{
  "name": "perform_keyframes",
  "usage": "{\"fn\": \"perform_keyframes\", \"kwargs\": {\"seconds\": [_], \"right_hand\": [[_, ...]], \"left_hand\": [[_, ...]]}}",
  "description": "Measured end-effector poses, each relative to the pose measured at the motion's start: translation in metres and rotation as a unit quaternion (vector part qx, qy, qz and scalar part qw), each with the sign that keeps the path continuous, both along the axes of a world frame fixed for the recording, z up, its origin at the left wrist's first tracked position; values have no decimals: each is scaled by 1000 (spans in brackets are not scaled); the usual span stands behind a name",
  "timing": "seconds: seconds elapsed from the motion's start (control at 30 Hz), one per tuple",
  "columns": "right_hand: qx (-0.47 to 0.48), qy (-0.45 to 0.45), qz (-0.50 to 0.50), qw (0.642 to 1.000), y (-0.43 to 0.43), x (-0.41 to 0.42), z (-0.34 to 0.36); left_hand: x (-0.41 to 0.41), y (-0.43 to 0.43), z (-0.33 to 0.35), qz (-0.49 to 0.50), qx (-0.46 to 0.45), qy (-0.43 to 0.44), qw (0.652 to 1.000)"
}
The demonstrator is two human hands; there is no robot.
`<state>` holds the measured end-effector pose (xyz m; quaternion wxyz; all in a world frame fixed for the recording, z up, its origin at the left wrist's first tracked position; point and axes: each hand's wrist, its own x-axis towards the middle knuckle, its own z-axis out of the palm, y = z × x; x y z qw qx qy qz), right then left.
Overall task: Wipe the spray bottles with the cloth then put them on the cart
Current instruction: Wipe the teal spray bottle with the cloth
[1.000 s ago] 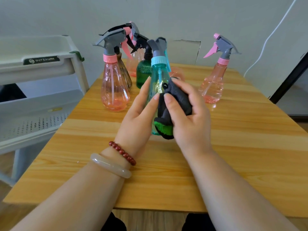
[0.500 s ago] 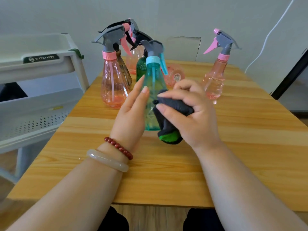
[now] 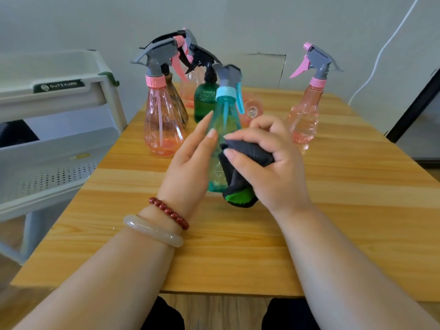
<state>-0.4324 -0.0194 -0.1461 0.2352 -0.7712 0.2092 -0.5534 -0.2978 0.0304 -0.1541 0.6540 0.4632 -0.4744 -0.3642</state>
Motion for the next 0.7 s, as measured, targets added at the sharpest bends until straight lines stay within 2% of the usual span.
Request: {"fn": "perform_keyframes", "kwargs": {"seconds": [0.1,0.23,0.27,0.4,0.47,0.7], "right_hand": [[-2,-28,-37,999,-3,1,-1],[156,-170,-56,971,-16,-3,0],[164,-172,-53,970,-17,-5,0],[55,-72,-26,996,-3,-4,-1],[40,-56,-11,998,1,0,-3],[197,-78,94,973,11,12,0]], "left_hand": [[-2,2,0,-22,5,-7,1000],[-14,2,-2,-74,14,-10,997],[-15,2,-2,-80,14,-5,997],[-3,-4,-5,-40,14,14,999],[4,-8,-10,-15,21,22,999],[9,-21,-24,41,40,-4,998]]}}
